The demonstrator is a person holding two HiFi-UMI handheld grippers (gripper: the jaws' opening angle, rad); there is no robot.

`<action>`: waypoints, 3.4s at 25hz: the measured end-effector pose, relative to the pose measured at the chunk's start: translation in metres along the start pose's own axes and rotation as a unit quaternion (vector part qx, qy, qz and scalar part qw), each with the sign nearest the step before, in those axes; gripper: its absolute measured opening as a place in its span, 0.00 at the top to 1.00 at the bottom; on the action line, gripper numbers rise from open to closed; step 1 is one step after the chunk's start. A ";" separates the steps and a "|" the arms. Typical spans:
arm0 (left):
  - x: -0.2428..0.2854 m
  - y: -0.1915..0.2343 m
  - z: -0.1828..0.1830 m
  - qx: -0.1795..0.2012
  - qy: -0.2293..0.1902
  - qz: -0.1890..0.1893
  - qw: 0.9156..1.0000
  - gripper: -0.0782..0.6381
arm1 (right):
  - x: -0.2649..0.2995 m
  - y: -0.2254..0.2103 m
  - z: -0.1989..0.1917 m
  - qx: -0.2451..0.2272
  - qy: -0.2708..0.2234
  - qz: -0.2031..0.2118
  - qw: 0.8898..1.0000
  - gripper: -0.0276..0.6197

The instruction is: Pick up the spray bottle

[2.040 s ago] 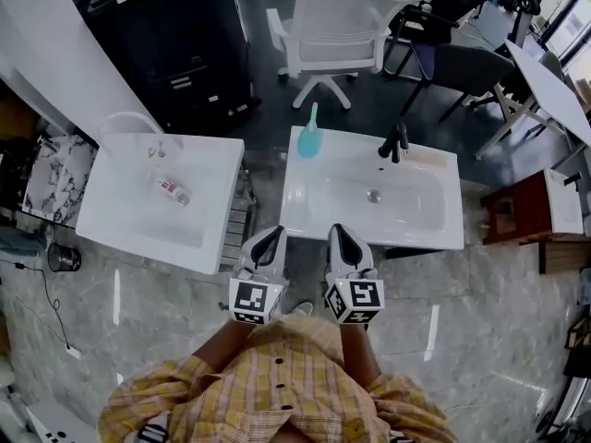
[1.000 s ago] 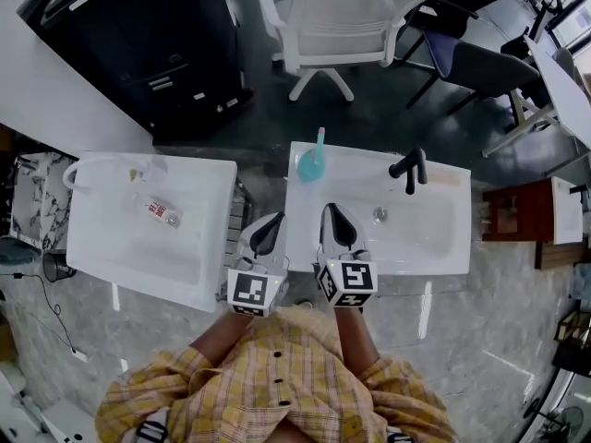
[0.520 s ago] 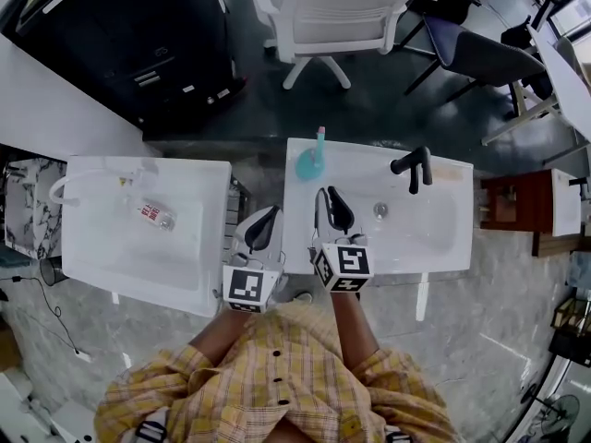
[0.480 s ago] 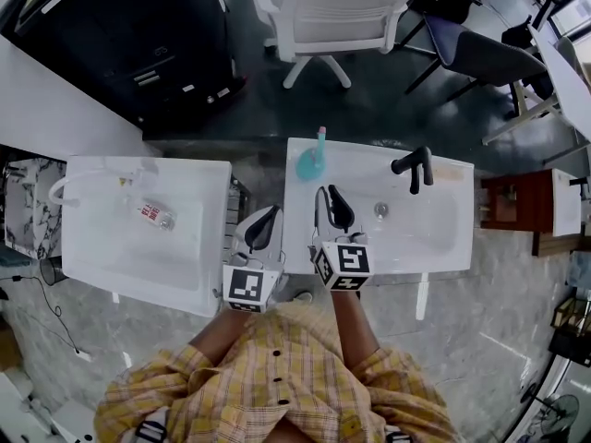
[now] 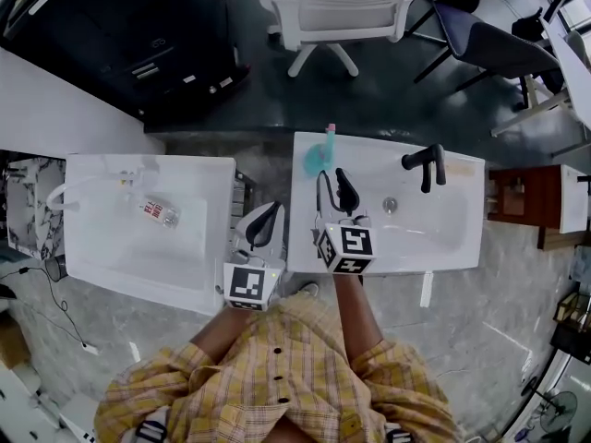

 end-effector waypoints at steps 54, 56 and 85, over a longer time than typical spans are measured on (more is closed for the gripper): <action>-0.025 -0.022 -0.002 0.031 -0.020 0.002 0.999 0.89 | -0.006 -0.011 0.012 -0.045 0.003 -0.033 0.998 0.82; -0.032 -0.027 0.001 0.032 -0.026 0.003 0.999 0.89 | -0.017 -0.009 0.017 -0.042 -0.004 -0.028 0.999 0.82; -0.118 -0.104 0.029 0.051 -0.092 0.010 0.994 0.89 | -0.190 0.020 0.039 -0.034 -0.065 0.024 0.997 0.82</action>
Point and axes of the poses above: the fingertips, and each gripper's own axes: x forward along the fingers, y to its left, z out of its top, the point moved 7 cm from there along -x, backward along the fingers
